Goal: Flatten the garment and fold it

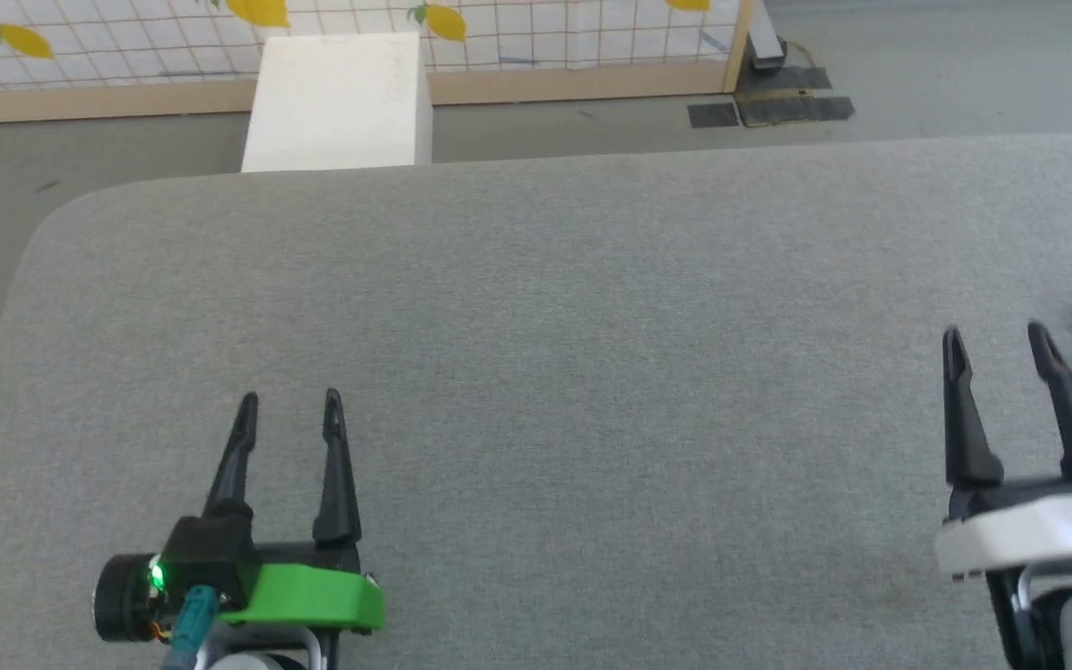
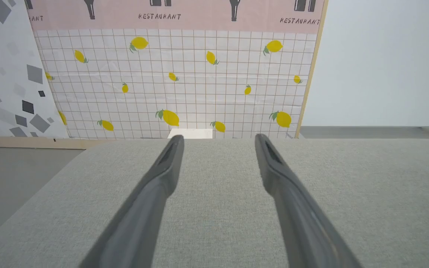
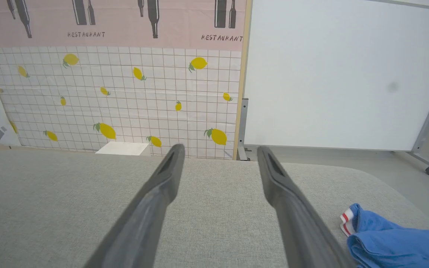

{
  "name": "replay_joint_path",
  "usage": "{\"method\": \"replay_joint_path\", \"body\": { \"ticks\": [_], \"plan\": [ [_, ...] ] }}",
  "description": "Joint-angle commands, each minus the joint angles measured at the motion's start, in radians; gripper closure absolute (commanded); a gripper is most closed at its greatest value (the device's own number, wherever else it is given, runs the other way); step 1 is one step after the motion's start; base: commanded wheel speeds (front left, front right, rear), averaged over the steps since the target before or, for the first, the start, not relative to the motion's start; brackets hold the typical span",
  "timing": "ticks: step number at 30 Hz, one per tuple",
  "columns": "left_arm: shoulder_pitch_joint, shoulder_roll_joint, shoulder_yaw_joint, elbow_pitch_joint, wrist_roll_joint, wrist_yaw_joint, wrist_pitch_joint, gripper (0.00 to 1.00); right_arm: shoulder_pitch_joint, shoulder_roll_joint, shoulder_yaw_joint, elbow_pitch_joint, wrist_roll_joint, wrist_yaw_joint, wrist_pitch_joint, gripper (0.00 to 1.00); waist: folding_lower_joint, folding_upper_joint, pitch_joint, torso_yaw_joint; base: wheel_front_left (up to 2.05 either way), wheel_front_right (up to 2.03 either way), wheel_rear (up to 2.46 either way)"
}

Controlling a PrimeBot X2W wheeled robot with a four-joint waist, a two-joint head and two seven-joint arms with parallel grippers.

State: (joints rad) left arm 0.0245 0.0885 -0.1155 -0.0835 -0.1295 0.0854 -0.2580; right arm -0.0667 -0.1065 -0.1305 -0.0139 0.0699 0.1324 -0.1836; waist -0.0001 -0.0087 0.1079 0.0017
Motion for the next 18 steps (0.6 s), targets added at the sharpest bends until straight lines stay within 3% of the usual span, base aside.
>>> {"method": "replay_joint_path", "body": {
  "ticks": [1,8,18],
  "plan": [
    [0.018,-0.006,-0.006,0.006,0.000,-0.008,-0.003,0.00,0.025,0.013,-0.013,-0.005,-0.015,-0.002,-0.014,0.00,0.0001,0.0087,-0.010,0.010,0.00,0.00,0.00],
    [0.061,-0.023,-0.019,0.051,-0.045,-0.025,-0.004,0.00,0.098,0.055,-0.076,0.045,-0.042,-0.002,-0.055,0.00,0.0001,0.0087,-0.042,0.009,0.00,0.00,0.00],
    [0.099,-0.034,-0.007,0.080,-0.061,-0.036,-0.004,0.00,0.120,0.056,-0.033,0.123,0.002,-0.002,-0.073,0.00,0.0001,0.0087,-0.071,0.006,0.00,0.00,0.00]
  ]
}}
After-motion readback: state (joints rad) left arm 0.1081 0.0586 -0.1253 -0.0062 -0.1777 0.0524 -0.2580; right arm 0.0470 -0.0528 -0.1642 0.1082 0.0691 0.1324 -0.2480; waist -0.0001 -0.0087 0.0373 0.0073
